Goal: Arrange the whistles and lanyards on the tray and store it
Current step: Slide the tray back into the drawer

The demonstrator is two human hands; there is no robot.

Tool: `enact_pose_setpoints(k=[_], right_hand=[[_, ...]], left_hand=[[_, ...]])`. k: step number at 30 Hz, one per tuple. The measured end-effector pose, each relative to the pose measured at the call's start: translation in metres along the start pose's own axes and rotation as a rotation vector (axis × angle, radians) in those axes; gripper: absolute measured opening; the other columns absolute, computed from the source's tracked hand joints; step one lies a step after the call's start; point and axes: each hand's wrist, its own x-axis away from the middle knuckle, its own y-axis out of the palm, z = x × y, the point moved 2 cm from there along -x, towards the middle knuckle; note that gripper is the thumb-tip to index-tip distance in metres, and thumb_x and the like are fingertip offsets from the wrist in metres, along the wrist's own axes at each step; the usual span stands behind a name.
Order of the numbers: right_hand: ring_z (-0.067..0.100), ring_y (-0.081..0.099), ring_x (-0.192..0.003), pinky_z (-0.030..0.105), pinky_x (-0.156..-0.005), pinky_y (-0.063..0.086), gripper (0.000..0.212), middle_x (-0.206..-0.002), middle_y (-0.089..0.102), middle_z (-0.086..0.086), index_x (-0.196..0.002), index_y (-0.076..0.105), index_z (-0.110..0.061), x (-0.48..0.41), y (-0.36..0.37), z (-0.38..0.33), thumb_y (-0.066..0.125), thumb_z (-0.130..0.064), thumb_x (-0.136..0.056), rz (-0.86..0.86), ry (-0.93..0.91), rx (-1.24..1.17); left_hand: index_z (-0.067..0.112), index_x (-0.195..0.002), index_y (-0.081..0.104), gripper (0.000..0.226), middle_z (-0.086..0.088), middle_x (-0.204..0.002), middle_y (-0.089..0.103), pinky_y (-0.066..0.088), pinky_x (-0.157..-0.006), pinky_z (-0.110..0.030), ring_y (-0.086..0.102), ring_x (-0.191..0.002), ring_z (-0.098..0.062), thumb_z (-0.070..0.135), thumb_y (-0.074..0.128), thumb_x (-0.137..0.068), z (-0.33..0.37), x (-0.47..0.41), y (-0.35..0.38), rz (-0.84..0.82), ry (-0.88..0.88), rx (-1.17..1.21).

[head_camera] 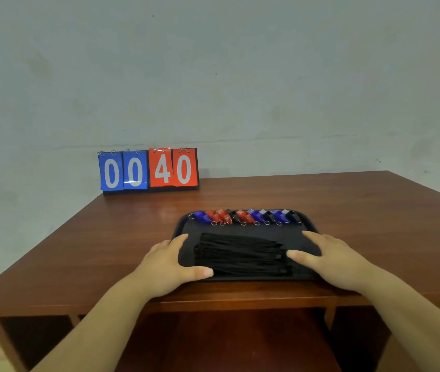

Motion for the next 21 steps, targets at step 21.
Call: enact_pose_setpoints(k=[21], right_hand=[[0.020,0.015,-0.155,0.051,-0.120,0.032,0.130,-0.168,0.015,-0.009,-0.154,0.020,-0.052,0.067,0.002,-0.015,0.075,-0.090,-0.043,-0.115,-0.190,-0.033]], left_hand=[[0.038,-0.161,0.020,0.143,0.005,-0.166,0.026,0.034,-0.120,-0.052,0.021,-0.154,-0.019,0.094,0.072,-0.041,-0.033,0.072,-0.007,0.068,0.067,0.047]])
